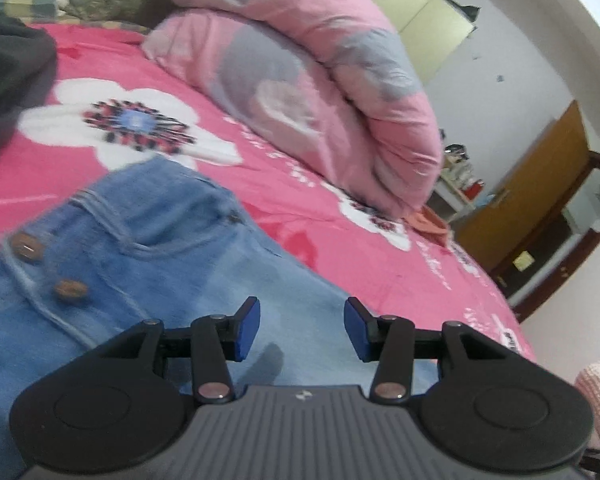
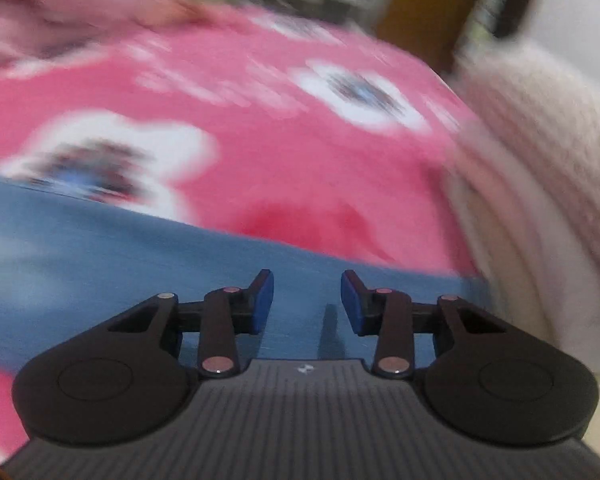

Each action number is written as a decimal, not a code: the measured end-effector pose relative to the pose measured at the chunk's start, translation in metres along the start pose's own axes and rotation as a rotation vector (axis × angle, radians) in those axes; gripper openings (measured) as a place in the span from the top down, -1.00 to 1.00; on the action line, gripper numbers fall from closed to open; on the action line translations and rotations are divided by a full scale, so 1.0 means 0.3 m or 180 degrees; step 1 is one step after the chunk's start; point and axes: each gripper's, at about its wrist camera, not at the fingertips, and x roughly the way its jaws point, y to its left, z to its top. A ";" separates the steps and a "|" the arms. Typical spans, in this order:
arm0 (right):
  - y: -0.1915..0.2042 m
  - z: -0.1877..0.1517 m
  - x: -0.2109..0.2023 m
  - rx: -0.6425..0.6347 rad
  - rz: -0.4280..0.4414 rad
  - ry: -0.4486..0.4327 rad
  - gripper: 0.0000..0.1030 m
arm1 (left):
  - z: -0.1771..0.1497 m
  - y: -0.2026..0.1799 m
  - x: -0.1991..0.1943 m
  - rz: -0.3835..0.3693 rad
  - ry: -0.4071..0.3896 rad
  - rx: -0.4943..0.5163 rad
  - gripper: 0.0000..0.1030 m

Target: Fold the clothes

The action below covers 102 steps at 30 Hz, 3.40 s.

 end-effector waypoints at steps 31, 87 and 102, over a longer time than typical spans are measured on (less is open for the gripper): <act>0.645 0.174 0.011 -0.0870 0.1785 -0.0775 0.65 | -0.069 -0.070 0.074 -0.0039 0.0565 0.0956 0.08; 0.373 -0.082 -0.217 -0.0682 0.1228 -0.0576 0.70 | -0.158 -0.208 0.062 -0.0065 0.0453 0.1711 0.08; 0.327 0.092 0.082 -0.0077 0.1863 -0.0194 0.66 | -0.181 -0.235 0.034 -0.0511 0.0586 0.1867 0.00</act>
